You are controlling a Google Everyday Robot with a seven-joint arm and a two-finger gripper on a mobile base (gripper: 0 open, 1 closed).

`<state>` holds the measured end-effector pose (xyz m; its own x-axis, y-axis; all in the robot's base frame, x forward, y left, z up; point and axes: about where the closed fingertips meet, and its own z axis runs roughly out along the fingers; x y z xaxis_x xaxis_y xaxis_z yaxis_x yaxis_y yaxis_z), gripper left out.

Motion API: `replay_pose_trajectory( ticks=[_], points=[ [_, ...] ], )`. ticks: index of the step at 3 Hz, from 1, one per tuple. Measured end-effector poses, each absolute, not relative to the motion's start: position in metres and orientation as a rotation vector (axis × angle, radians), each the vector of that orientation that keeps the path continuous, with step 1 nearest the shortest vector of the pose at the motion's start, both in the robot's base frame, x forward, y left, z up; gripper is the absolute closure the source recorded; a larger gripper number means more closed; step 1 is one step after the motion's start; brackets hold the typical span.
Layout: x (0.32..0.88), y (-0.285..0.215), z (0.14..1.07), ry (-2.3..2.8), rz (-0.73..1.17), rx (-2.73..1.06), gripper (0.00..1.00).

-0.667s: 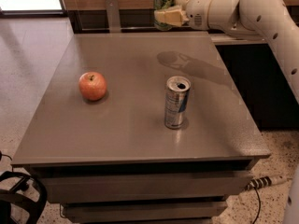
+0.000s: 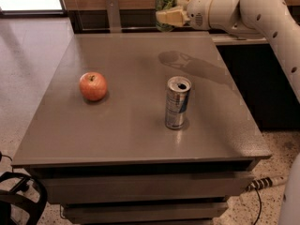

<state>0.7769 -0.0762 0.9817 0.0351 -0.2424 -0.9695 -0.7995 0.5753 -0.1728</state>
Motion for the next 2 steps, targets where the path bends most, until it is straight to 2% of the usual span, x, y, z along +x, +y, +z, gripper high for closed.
replay_pose_trajectory(
  ticks=[2],
  points=[
    [0.777, -0.092, 0.953, 1.677, 0.551, -0.883, 1.00]
  ],
)
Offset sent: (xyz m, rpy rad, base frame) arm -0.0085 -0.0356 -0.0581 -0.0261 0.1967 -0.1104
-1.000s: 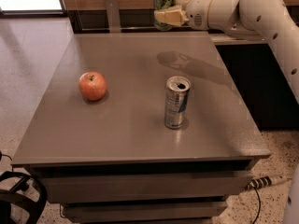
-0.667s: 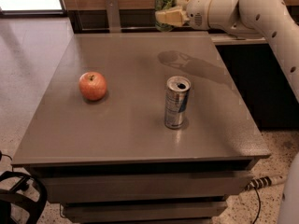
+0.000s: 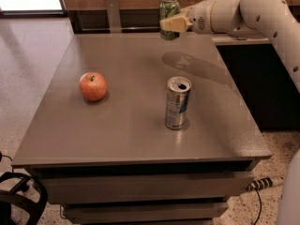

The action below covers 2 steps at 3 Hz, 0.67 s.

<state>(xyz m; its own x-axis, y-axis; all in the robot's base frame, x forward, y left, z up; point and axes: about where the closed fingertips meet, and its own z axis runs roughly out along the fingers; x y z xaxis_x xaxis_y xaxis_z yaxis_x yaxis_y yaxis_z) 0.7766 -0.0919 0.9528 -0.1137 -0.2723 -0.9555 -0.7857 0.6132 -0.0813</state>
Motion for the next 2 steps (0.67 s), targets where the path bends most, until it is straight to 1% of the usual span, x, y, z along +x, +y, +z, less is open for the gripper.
replay_pose_trajectory(
  ticks=[2],
  points=[
    [0.776, -0.098, 0.911, 1.707, 0.578, -0.818, 1.00]
  ],
)
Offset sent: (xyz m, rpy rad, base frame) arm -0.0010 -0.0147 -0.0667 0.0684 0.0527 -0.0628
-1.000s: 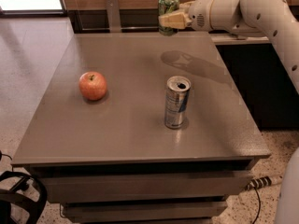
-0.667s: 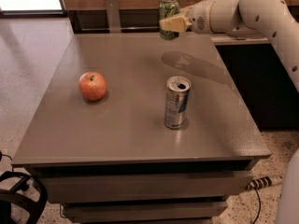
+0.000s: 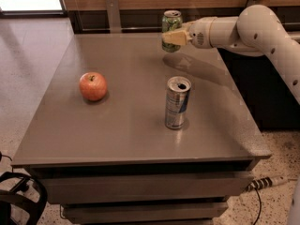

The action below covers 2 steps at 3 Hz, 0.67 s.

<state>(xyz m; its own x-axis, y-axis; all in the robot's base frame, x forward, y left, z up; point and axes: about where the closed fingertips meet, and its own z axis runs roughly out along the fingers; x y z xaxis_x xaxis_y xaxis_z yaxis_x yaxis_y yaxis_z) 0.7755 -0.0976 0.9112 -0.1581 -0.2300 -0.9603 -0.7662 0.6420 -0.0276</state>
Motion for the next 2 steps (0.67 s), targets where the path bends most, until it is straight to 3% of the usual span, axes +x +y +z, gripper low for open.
replay_pose_trajectory(
  ticks=[2],
  points=[
    [0.772, -0.096, 0.868, 1.785, 0.564, -0.817, 1.00]
  ],
)
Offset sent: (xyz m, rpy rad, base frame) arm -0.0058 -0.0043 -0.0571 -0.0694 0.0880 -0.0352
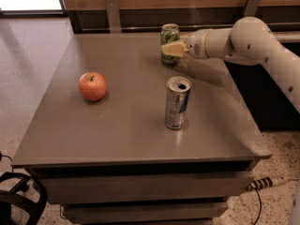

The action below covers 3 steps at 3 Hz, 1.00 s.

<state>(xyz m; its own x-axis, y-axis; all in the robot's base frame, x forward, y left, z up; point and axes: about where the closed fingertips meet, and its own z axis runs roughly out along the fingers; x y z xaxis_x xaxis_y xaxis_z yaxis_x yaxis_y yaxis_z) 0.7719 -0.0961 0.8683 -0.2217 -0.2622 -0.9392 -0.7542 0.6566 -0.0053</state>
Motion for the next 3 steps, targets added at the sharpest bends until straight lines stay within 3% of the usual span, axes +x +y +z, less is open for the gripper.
replay_pose_trajectory(
  ticks=[1, 3],
  points=[
    [0.7695, -0.0955, 0.8553, 1.813, 0.560, -0.810, 1.00],
    [0.7694, -0.0941, 0.8550, 1.814, 0.563, -0.811, 0.57]
  ],
)
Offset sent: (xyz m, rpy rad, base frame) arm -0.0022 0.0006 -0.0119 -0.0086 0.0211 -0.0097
